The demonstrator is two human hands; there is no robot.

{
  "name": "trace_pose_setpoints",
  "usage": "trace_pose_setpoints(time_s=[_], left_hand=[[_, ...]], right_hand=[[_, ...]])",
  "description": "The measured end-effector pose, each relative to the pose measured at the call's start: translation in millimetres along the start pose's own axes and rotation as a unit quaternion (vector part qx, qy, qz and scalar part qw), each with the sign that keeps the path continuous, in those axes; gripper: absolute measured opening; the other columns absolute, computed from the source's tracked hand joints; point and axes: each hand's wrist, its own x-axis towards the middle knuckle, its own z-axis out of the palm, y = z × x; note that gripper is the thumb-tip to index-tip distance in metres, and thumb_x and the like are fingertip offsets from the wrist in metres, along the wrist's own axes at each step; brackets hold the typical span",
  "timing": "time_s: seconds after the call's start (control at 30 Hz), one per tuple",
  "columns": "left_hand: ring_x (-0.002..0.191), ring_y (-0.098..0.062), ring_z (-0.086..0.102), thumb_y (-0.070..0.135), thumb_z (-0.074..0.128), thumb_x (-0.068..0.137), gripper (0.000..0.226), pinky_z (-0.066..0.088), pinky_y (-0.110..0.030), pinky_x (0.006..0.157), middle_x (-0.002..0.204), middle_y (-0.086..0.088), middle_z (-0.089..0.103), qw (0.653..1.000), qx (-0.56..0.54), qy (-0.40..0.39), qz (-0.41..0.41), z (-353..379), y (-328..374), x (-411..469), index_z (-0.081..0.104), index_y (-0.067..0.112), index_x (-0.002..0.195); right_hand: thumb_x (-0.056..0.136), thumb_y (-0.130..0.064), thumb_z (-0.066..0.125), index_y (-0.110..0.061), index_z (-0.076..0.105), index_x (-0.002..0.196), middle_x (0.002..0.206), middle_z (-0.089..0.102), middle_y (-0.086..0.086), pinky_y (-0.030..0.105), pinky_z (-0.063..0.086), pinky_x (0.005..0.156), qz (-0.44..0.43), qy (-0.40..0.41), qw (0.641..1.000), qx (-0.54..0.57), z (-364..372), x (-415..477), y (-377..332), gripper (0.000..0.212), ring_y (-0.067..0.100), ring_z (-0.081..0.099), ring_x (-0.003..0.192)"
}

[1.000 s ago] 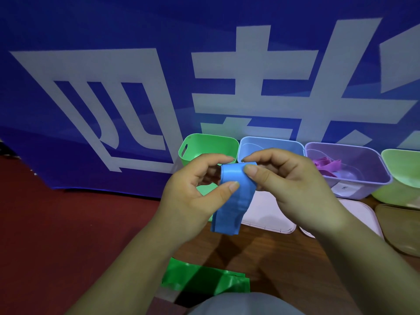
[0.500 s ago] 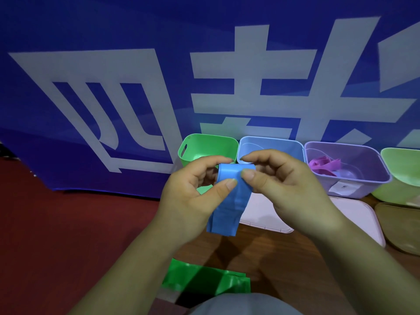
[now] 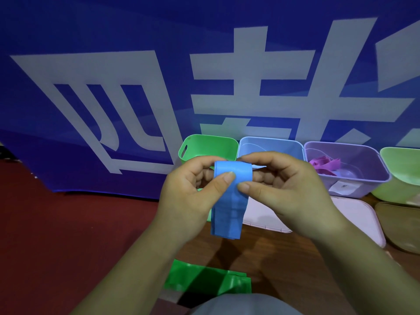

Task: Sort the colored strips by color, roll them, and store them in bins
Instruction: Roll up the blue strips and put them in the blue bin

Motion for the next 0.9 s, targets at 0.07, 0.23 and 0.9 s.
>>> trace_pose_setpoints(time_s=[0.07, 0.23, 0.9], left_hand=[[0.083, -0.021, 0.071, 0.027, 0.071, 0.082, 0.024, 0.059, -0.035, 0.075, 0.088, -0.004, 0.075, 1.000, 0.011, 0.002, 0.003, -0.4, -1.6, -1.1, 0.070, 0.021, 0.106], [0.093, -0.022, 0.068, 0.042, 0.068, 0.081, 0.039, 0.056, -0.037, 0.083, 0.098, -0.004, 0.072, 0.999, 0.036, -0.012, 0.020, -4.7, -4.9, -2.5, 0.063, 0.040, 0.120], [0.104, -0.029, 0.069, 0.012, 0.076, 0.078, 0.027, 0.057, -0.045, 0.087, 0.107, -0.005, 0.072, 0.996, -0.016, -0.028, 0.081, -18.2, 0.1, -2.6, 0.072, 0.022, 0.103]], right_hand=[[0.070, 0.000, 0.079, -0.023, 0.073, 0.101, 0.087, 0.070, 0.027, 0.046, 0.057, 0.085, 0.009, 0.011, 1.000, -0.011, 0.6, 0.4, -0.3, 0.039, 0.038, 0.069, 0.087], [0.074, -0.001, 0.078, -0.024, 0.073, 0.102, 0.090, 0.073, 0.016, 0.031, 0.057, 0.085, 0.019, 0.030, 0.999, -0.030, 2.5, 1.3, -2.7, 0.037, 0.016, 0.072, 0.079], [0.081, -0.011, 0.072, -0.012, 0.073, 0.096, 0.082, 0.074, 0.008, 0.023, 0.058, 0.067, 0.027, 0.026, 0.999, -0.037, 7.3, -2.9, -5.2, 0.015, 0.005, 0.066, 0.063]])
